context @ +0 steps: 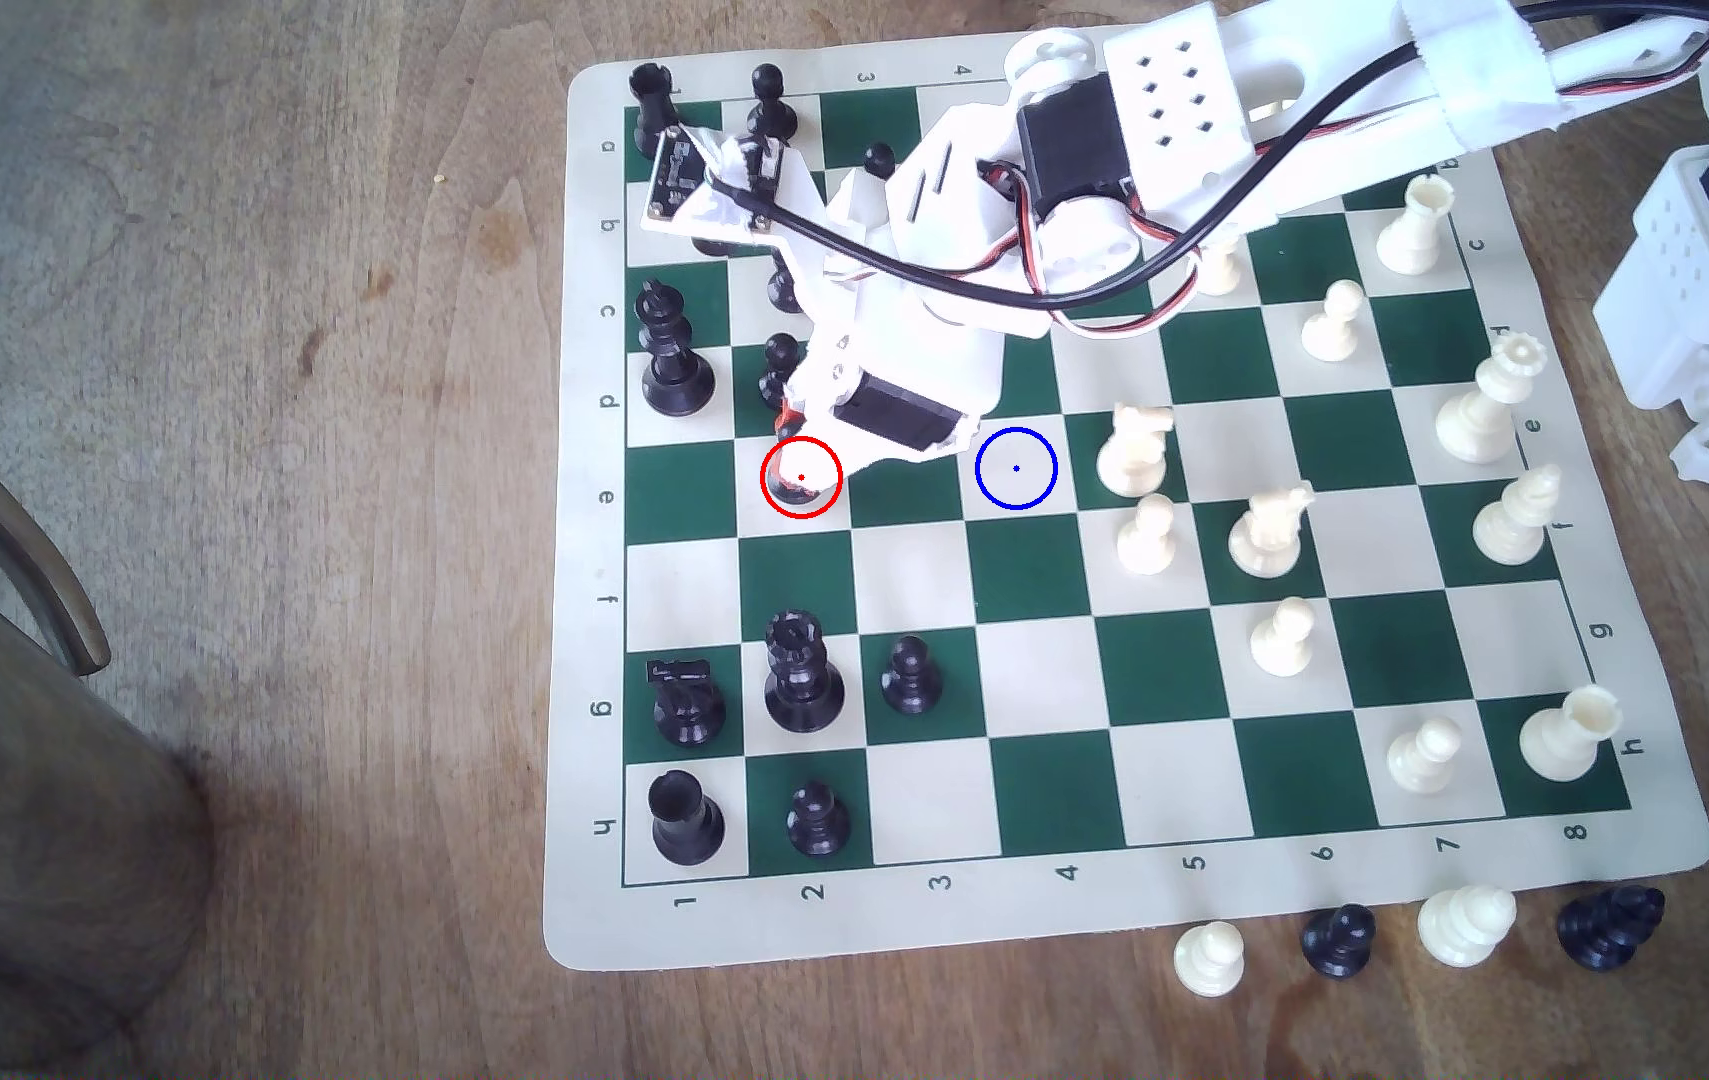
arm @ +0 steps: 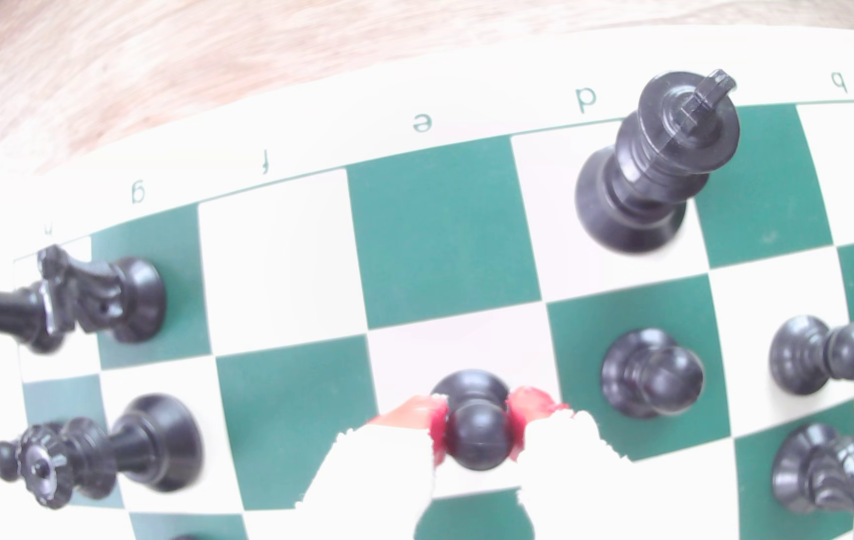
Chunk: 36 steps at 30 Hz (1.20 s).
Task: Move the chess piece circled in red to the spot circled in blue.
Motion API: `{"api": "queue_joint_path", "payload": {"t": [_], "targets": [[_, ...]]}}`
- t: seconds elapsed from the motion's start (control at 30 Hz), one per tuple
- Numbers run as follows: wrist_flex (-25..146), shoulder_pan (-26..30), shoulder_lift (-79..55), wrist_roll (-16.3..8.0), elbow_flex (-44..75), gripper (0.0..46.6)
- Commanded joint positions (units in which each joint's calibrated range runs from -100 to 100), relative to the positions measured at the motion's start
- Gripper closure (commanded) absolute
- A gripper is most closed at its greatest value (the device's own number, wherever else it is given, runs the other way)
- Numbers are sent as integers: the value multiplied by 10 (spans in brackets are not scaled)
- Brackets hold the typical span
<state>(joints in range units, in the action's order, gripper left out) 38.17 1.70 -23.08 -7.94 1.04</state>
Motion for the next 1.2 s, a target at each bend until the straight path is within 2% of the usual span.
{"api": "queue_joint_path", "payload": {"t": [0.0,0.2,0.33,0.57,0.6,0.73,0.9,1.17], "targets": [[-8,-6,29,3,4,464],[54,-11,106,10,43,464],[89,-12,187,11,24,464],[99,-6,317,13,-148,464],[84,-6,346,13,-205,464],[38,-6,384,11,-304,464],[-5,6,405,9,-388,464],[-68,12,377,8,-427,464]]}}
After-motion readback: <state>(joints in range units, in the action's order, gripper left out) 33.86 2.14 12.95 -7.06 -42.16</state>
